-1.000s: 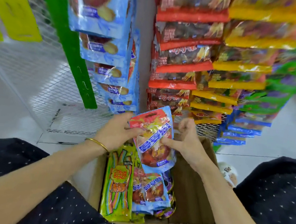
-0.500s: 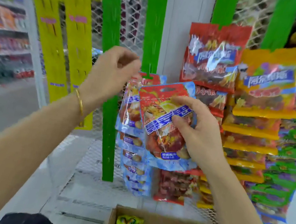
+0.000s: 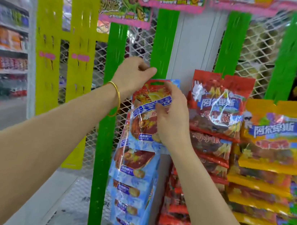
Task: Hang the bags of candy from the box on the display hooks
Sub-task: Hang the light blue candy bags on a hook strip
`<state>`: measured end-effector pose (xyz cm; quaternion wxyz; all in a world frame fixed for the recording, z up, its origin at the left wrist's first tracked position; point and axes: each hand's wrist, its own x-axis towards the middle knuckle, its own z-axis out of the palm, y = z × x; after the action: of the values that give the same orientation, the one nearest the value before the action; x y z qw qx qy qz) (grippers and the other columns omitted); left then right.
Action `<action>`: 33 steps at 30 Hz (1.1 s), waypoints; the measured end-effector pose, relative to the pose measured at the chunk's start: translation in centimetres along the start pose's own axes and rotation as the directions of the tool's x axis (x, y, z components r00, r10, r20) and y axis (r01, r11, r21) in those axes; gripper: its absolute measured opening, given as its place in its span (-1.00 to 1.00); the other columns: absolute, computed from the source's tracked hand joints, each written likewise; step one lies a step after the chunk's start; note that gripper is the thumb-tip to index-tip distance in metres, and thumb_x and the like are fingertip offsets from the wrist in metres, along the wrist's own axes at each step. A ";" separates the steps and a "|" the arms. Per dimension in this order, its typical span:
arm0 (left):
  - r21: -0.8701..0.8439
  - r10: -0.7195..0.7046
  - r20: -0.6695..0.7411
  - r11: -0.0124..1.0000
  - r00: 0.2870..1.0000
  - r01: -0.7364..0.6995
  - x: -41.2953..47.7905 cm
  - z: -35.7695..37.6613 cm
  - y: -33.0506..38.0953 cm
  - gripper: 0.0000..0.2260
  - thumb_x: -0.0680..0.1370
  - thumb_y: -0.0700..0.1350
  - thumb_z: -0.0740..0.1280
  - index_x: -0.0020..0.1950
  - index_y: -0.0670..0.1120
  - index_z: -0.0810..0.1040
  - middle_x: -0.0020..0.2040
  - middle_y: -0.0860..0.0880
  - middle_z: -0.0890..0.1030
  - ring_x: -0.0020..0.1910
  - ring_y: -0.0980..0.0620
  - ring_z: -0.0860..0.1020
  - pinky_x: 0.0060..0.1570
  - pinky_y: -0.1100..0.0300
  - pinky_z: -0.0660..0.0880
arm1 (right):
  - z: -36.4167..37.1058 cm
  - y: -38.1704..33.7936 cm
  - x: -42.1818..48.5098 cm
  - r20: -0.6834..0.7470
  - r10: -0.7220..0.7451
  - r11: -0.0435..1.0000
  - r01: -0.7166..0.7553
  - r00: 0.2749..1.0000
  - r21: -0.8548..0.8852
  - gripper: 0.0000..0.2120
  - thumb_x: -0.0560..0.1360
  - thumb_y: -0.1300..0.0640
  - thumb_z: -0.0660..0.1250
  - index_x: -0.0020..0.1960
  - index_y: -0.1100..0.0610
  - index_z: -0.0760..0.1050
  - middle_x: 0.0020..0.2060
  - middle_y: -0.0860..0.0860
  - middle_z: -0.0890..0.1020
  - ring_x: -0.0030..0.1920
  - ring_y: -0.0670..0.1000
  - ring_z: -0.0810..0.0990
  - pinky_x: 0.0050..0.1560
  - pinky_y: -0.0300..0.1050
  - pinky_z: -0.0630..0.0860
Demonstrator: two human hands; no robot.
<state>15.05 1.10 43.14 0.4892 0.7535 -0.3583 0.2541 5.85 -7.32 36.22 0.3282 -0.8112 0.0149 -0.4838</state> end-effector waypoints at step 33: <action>0.160 0.323 -0.214 0.943 0.922 -0.293 -12.9 1.4 -1.2 -0.75 0.47 -0.07 0.32 0.13 -0.08 0.49 0.04 0.14 0.43 0.06 0.13 0.36 0.10 0.37 0.22 | -3.3 0.4 -9.6 -0.010 -0.050 0.943 0.044 0.999 -0.330 -0.59 0.50 0.26 0.27 0.33 0.09 0.35 0.22 0.00 0.34 0.09 0.05 0.47 -0.05 -0.03 0.52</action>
<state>8.12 3.87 32.46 0.4343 0.6809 -0.3948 0.4380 -1.81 -6.06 29.59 0.1763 -0.8504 0.0790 -0.4895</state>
